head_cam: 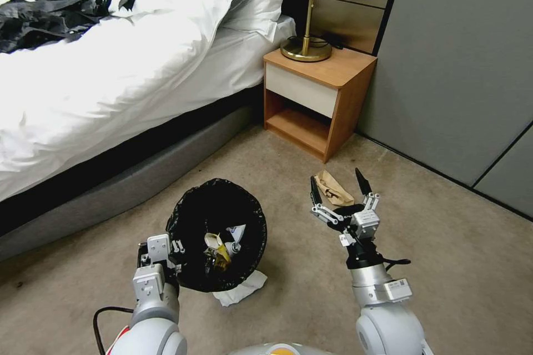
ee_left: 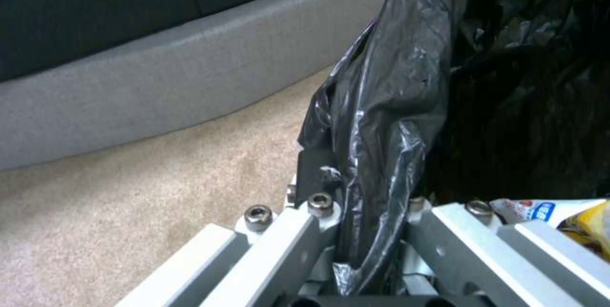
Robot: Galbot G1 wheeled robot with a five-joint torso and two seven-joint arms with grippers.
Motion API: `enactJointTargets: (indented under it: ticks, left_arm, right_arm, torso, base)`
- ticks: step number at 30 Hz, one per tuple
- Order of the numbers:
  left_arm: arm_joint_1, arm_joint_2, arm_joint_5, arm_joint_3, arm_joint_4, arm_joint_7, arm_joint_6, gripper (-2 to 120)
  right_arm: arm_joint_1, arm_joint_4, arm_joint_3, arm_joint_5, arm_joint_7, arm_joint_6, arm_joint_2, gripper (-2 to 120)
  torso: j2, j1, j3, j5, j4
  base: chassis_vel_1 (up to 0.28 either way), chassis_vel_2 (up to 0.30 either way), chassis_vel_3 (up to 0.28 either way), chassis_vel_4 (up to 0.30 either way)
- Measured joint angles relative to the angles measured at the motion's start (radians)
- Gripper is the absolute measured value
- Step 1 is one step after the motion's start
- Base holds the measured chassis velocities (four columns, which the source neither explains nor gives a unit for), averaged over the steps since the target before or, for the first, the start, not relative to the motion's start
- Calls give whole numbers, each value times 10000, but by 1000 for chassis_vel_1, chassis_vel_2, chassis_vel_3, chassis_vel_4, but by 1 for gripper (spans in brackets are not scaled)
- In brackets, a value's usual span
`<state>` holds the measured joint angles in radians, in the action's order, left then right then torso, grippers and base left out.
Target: Pick up the trash bin, then pick up the garbage from the floor and place it into the trash bin.
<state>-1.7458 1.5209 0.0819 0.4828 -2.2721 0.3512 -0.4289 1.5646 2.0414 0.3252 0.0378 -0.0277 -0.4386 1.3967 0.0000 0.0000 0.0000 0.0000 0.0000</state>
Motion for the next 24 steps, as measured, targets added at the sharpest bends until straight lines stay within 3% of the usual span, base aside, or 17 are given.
enactJointTargets:
  ticks: [24]
  left_arm:
    - [-19, 10, 36, -34, 0, -1, -33, 1]
  right_arm:
    - [31, 37, -24, -1, 58, 21, 16, 100]
  torso:
    - [0, 0, 0, 0, -1]
  base:
    - [0, 0, 0, 0]
